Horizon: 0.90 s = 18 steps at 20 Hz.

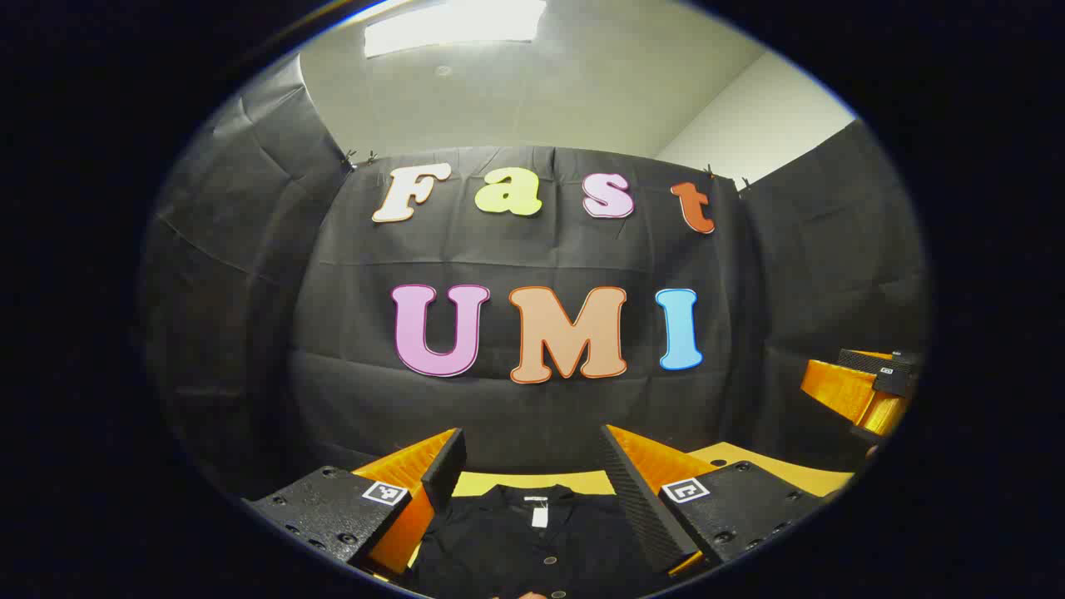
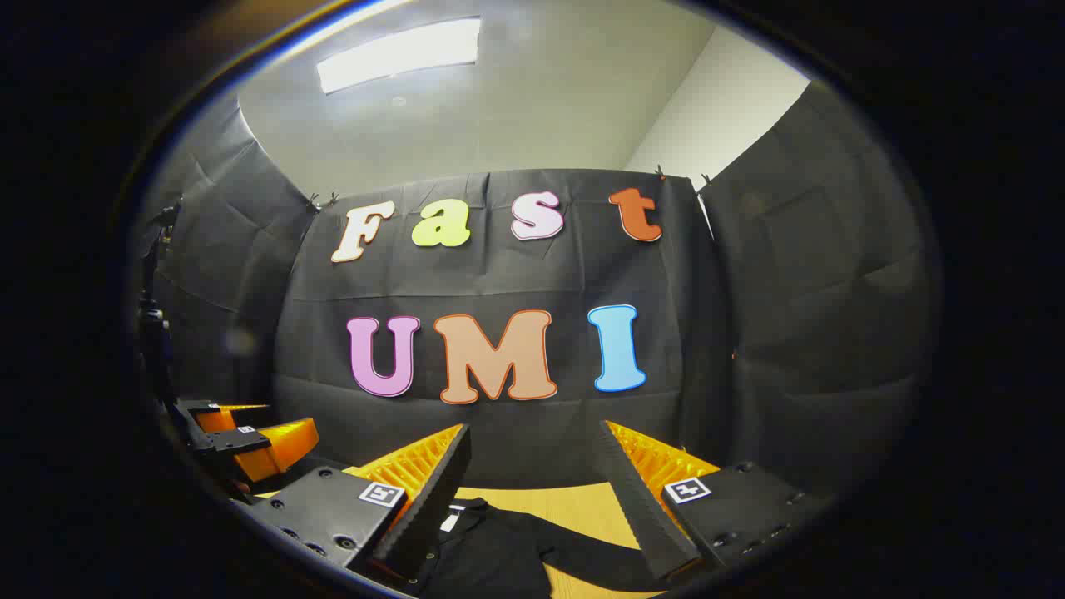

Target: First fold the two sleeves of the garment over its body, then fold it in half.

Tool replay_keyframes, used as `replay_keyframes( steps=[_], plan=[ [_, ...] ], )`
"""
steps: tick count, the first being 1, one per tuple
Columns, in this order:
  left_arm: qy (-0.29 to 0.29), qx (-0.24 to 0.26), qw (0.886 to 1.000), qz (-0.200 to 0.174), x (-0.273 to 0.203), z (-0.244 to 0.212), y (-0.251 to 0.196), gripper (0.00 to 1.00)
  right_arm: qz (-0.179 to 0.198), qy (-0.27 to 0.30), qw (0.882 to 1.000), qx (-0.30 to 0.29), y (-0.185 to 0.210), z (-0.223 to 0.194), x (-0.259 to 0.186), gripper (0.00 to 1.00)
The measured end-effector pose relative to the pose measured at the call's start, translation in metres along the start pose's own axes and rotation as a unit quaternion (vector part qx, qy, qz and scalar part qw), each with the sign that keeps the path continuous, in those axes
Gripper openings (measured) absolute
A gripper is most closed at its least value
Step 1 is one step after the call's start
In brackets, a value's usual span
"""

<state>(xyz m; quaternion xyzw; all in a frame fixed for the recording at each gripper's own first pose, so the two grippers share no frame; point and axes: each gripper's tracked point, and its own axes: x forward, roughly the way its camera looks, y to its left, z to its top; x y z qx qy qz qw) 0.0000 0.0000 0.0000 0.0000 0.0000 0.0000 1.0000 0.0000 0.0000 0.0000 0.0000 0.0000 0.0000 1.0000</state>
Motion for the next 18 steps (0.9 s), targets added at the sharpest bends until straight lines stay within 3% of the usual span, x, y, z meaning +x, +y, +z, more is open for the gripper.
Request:
replay_keyframes(
  steps=[13, 18],
  plan=[
    [0.007, 0.006, 1.000, 0.006, 0.000, -0.005, 0.015, 0.96, 0.014, 0.009, 1.000, 0.000, 0.022, -0.009, 0.003, 0.99],
    [0.006, 0.008, 1.000, 0.012, -0.003, -0.006, 0.021, 0.96, 0.020, 0.013, 1.000, -0.002, 0.030, -0.012, 0.005, 0.95]
  ],
)
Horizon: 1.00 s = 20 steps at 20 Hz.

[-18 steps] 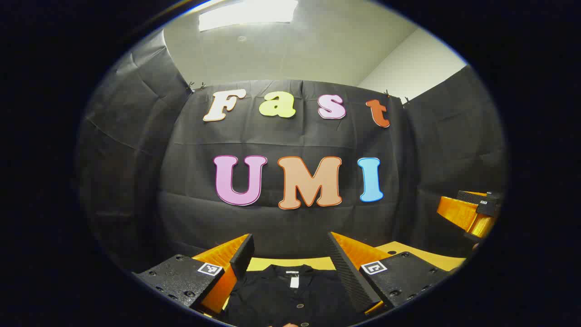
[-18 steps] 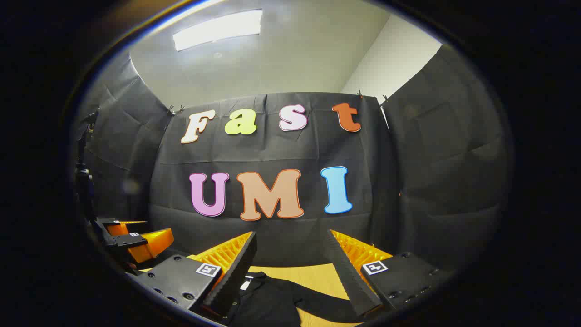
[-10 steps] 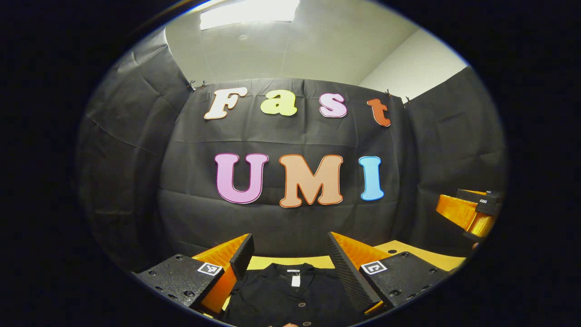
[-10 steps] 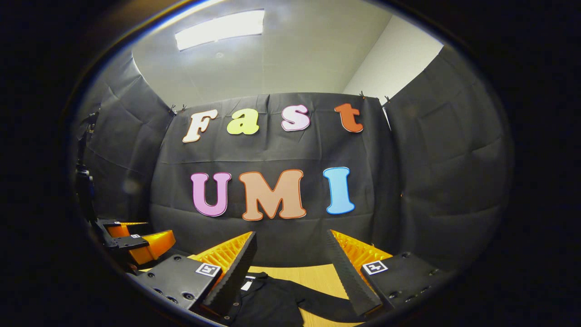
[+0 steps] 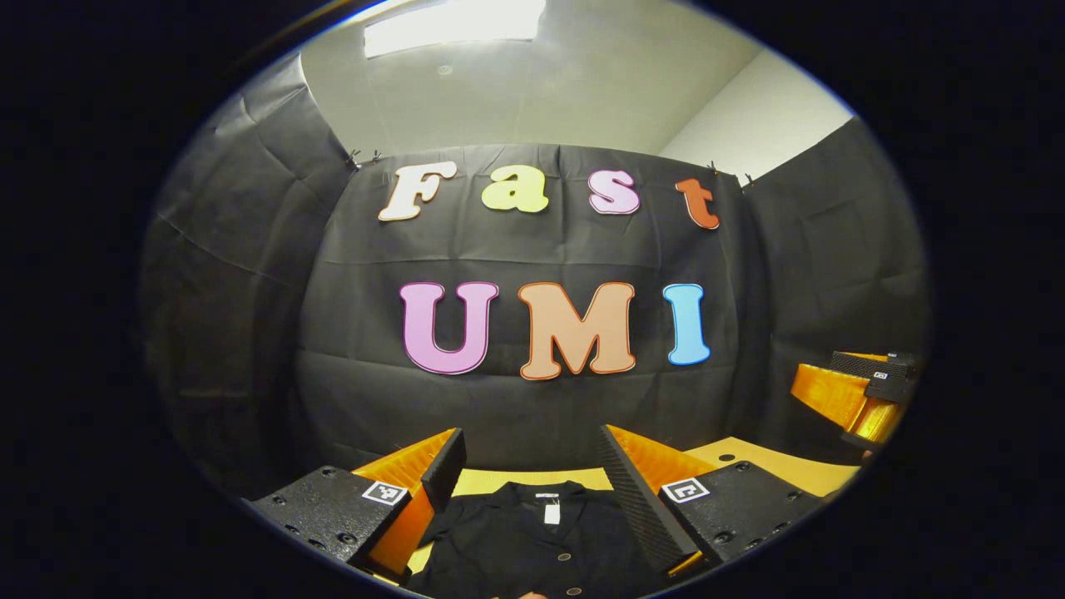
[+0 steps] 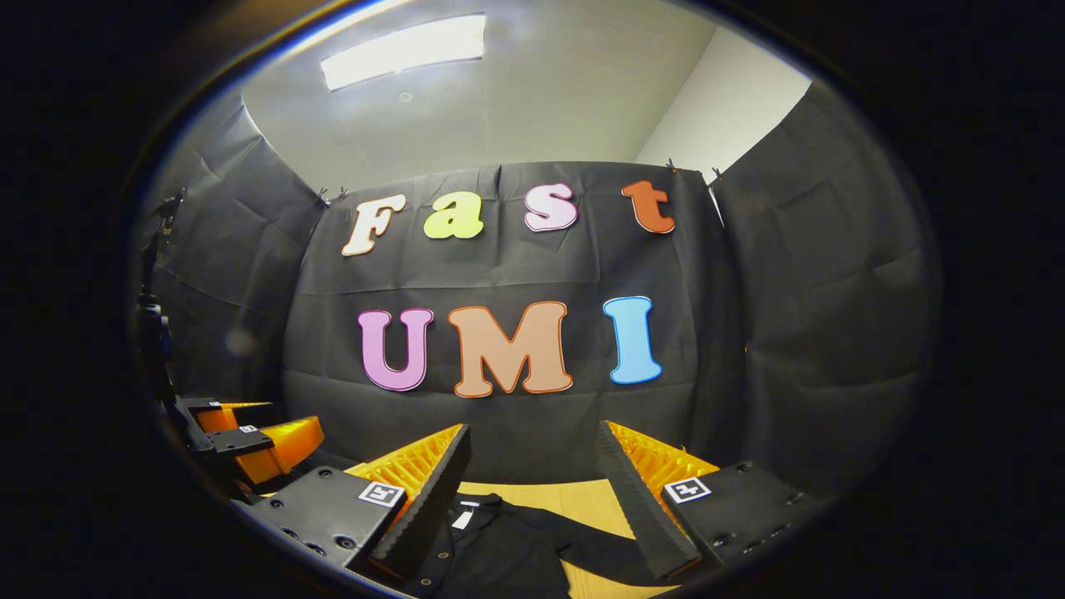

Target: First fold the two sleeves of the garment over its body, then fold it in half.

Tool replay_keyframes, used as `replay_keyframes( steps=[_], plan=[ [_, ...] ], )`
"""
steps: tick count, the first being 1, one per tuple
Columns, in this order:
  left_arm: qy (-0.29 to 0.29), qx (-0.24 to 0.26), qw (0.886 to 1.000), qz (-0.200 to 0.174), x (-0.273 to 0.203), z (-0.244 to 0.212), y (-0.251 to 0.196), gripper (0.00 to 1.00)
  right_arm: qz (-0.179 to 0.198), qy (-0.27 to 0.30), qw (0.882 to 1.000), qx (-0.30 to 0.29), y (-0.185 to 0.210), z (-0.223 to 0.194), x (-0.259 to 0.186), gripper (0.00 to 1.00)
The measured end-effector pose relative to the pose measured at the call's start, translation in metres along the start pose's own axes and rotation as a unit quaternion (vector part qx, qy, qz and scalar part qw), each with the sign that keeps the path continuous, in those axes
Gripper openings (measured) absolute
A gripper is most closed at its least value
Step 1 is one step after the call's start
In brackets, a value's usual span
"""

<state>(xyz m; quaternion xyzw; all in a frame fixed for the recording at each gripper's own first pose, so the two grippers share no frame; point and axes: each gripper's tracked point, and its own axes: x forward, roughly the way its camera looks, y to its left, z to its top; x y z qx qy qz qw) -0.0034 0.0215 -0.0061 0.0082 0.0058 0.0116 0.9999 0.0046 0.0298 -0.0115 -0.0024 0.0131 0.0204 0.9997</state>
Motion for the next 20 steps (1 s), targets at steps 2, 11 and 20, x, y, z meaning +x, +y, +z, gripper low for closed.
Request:
replay_keyframes(
  steps=[2, 11, 20],
  plan=[
    [0.001, 0.001, 1.000, 0.001, -0.001, -0.001, 0.001, 0.96, 0.003, 0.002, 1.000, -0.003, 0.003, -0.002, 0.000, 0.97],
    [0.008, -0.001, 1.000, 0.003, -0.003, -0.006, 0.010, 0.96, 0.009, 0.009, 1.000, -0.015, 0.013, -0.008, 0.000, 0.97],
    [0.018, 0.000, 1.000, 0.006, 0.000, -0.016, 0.020, 0.96, 0.015, 0.019, 1.000, -0.020, 0.022, -0.016, 0.007, 0.97]
  ],
)
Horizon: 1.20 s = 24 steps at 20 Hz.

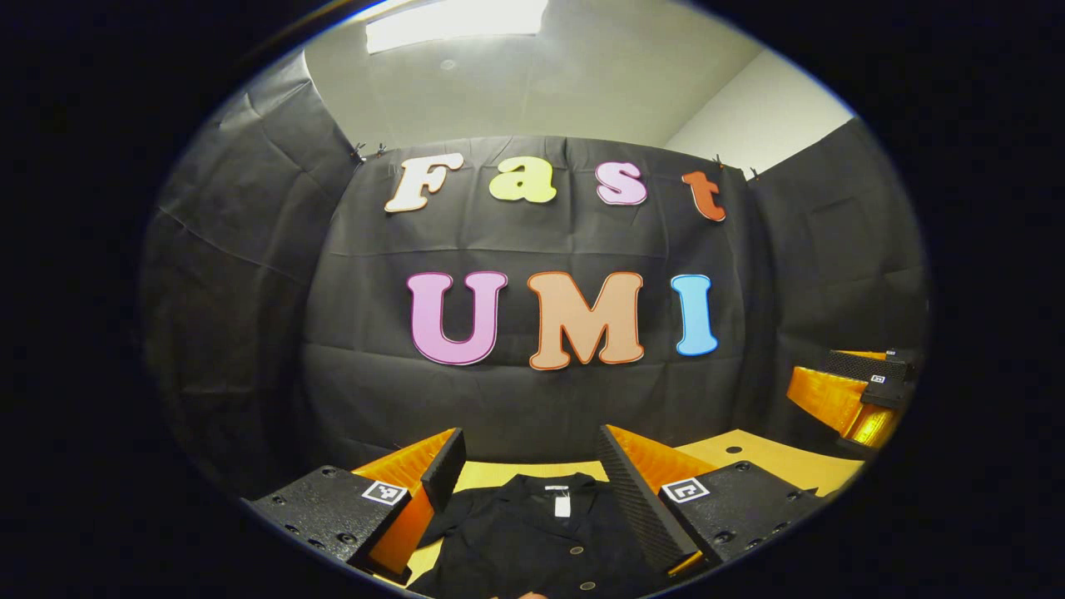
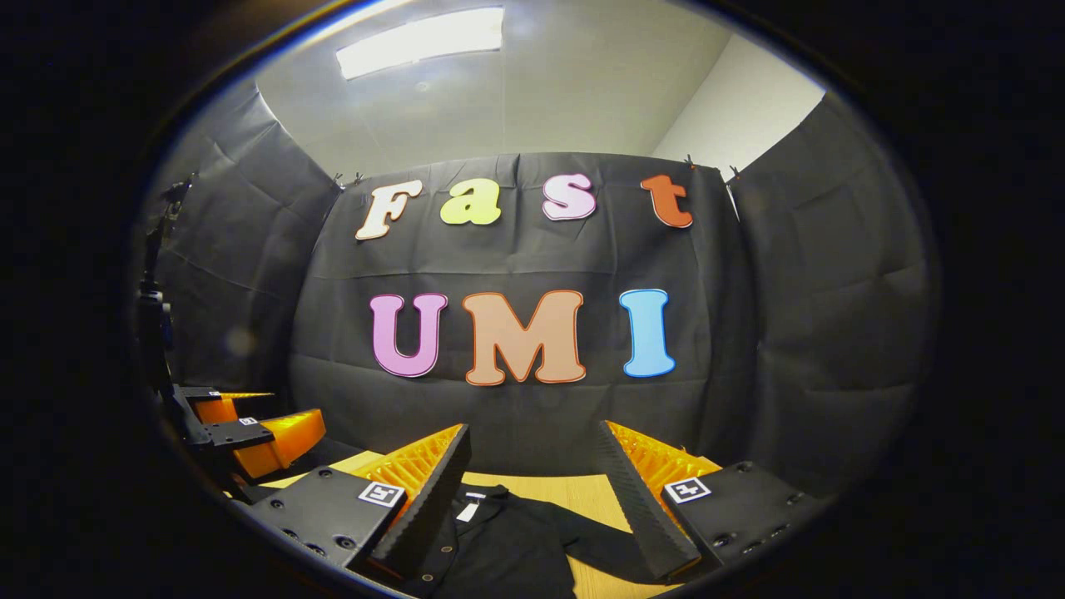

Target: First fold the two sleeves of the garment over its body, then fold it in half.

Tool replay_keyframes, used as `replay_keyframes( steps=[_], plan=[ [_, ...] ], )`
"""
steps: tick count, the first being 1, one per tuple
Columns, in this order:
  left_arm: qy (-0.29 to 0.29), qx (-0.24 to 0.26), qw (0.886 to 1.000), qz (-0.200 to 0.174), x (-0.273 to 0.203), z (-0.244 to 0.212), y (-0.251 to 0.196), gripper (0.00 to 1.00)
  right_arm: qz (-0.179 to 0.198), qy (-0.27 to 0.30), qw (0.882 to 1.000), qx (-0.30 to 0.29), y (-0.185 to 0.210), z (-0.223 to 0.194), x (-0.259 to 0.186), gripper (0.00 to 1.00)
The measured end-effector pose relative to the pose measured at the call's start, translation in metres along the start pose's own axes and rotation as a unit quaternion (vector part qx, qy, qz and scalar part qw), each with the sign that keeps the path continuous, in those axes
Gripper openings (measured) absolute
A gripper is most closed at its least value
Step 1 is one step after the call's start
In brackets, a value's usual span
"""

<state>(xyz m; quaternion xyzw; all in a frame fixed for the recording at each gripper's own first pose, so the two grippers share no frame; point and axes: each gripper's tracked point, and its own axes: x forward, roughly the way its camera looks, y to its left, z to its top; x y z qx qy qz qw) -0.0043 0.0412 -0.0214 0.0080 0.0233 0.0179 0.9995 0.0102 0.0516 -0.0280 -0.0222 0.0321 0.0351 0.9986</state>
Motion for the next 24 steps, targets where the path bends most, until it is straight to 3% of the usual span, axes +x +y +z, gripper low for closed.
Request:
replay_keyframes(
  steps=[10, 24],
  plan=[
    [0.014, -0.001, 1.000, 0.011, 0.006, -0.009, 0.006, 0.96, -0.005, 0.013, 1.000, -0.008, -0.015, -0.010, 0.021, 0.97],
    [0.025, 0.008, 0.999, 0.033, 0.016, -0.011, -0.012, 0.96, -0.121, 0.091, 0.988, -0.034, -0.162, -0.078, 0.059, 0.98]
  ],
)
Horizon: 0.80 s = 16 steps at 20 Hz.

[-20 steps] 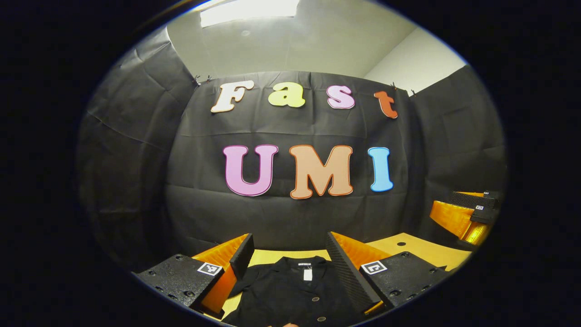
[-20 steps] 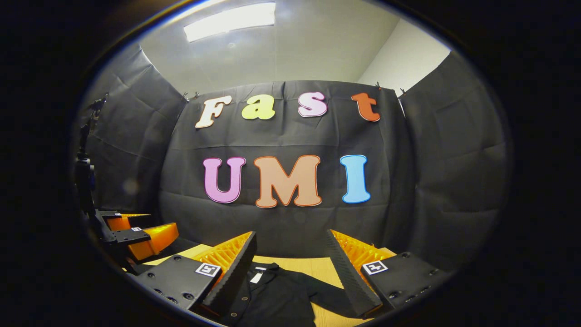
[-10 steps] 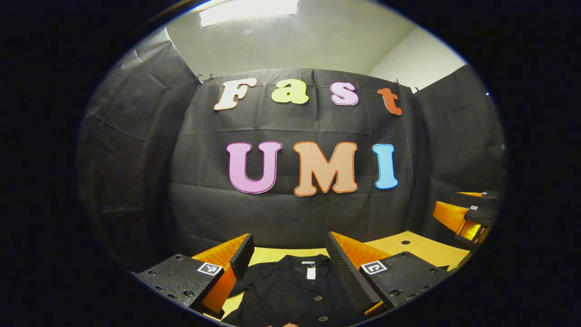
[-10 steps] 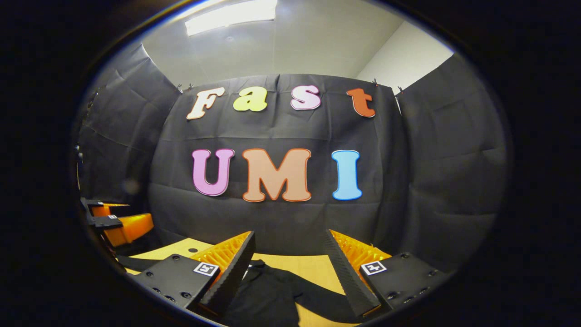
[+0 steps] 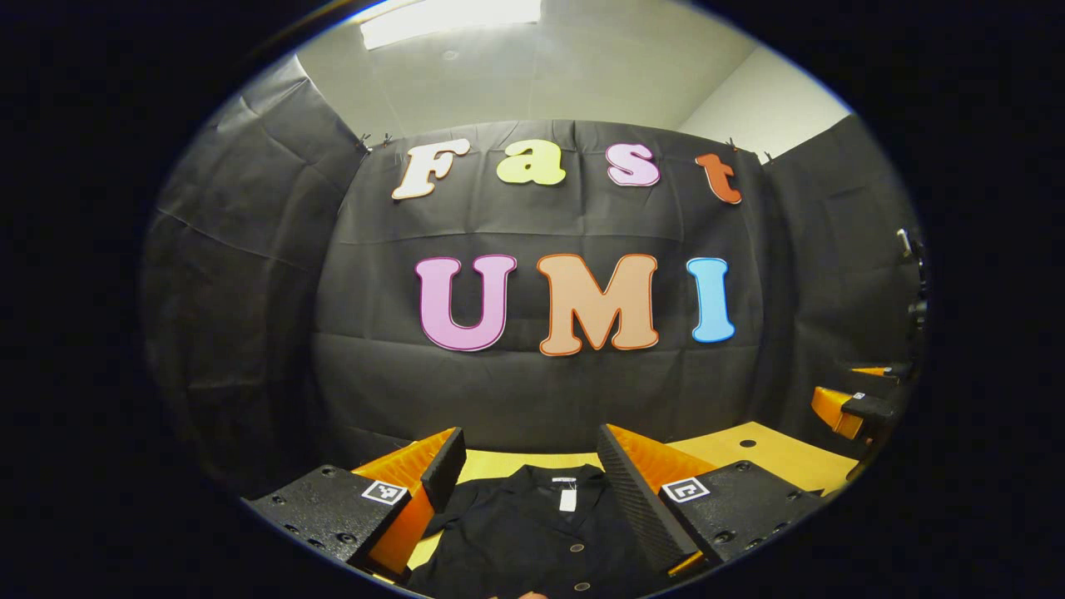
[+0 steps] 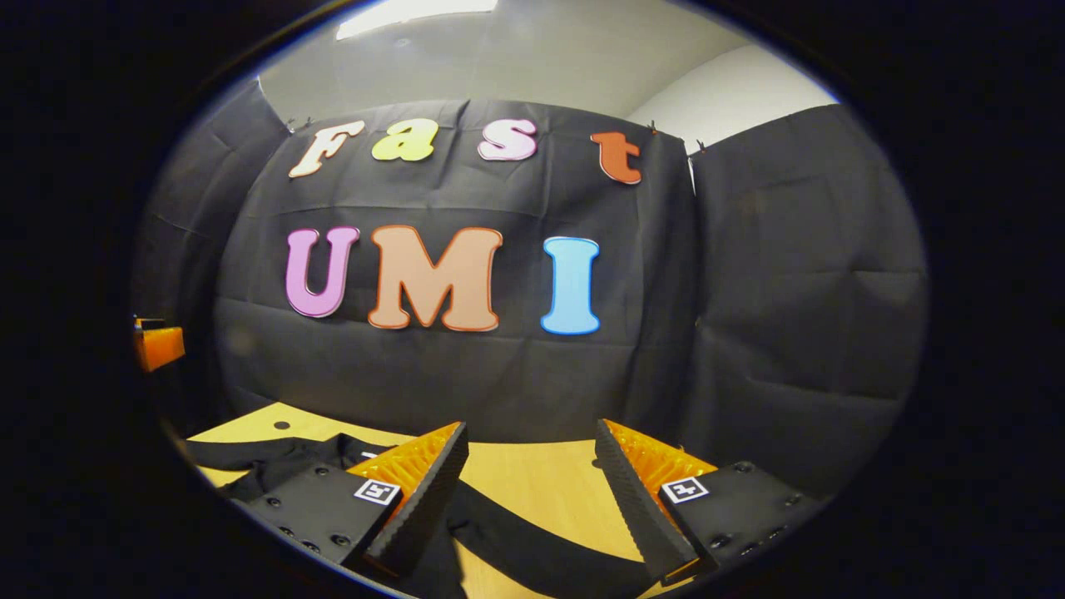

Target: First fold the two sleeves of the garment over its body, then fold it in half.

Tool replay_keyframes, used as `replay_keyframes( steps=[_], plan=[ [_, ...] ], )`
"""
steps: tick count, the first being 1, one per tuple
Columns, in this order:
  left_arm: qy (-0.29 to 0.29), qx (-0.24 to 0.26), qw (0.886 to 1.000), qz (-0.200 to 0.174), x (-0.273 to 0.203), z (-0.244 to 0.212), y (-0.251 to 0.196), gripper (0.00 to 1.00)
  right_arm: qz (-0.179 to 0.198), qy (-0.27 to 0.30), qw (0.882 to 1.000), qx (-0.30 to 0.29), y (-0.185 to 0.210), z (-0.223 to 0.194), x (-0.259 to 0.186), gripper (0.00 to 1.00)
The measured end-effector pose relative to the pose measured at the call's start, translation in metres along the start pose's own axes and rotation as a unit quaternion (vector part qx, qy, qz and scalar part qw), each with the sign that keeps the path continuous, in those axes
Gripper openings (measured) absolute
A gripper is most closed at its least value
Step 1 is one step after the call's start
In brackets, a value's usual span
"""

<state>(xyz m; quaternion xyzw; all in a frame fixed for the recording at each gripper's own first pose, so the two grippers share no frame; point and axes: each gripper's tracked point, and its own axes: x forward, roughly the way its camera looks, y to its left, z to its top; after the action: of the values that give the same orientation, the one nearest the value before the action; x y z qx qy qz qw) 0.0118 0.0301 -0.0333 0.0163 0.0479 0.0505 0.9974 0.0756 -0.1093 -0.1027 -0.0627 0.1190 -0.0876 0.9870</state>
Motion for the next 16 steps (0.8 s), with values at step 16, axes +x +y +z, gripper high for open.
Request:
replay_keyframes(
  steps=[16],
  plan=[
    [0.024, 0.019, 0.999, 0.021, 0.010, -0.014, -0.017, 0.97, -0.081, 0.253, 0.964, -0.008, -0.096, -0.205, 0.047, 0.99]
  ],
)
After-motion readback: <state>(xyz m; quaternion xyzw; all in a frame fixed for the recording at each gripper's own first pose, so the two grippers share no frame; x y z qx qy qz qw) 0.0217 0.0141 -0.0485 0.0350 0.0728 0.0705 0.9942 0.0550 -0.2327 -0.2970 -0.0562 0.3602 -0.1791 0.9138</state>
